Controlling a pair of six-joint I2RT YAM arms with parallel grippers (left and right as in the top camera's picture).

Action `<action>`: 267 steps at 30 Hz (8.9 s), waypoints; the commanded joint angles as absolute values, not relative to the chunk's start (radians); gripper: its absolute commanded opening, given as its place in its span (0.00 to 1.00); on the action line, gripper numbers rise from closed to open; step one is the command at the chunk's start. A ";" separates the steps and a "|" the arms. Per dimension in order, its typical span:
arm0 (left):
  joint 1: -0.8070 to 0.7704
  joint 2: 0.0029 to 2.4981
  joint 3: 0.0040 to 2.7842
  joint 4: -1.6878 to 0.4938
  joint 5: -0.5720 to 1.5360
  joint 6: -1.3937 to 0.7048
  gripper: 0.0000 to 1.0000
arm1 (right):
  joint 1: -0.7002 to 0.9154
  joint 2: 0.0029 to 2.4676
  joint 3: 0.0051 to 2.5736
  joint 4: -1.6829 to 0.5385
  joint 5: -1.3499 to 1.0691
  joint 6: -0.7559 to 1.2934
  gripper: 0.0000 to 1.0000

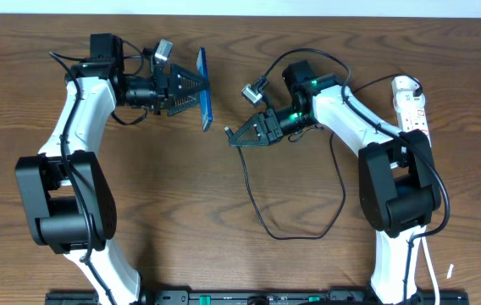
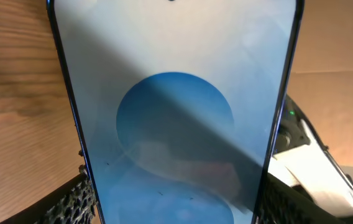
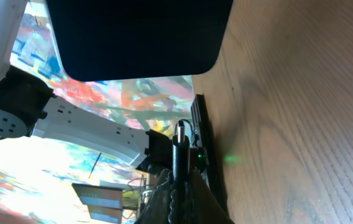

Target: Plug charger to phone and switch on socket

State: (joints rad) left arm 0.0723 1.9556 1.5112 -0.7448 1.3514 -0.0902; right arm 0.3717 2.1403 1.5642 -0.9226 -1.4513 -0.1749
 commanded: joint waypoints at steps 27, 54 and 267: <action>0.077 1.928 1.505 -0.747 1.106 -0.249 0.07 | 0.374 2.147 1.586 -0.935 -1.280 -0.177 0.01; 0.077 1.928 1.505 -0.746 1.106 -0.249 0.07 | 0.393 2.147 1.585 -0.935 -0.013 0.530 0.01; -0.023 1.928 1.505 -0.468 1.108 -1.252 0.82 | 0.392 2.016 1.767 -0.537 -0.421 0.513 0.01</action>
State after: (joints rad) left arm -0.0250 1.9408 1.5112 -0.4881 1.0630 -1.2984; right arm 0.4149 2.0434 1.7378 -0.5568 -0.3893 0.4049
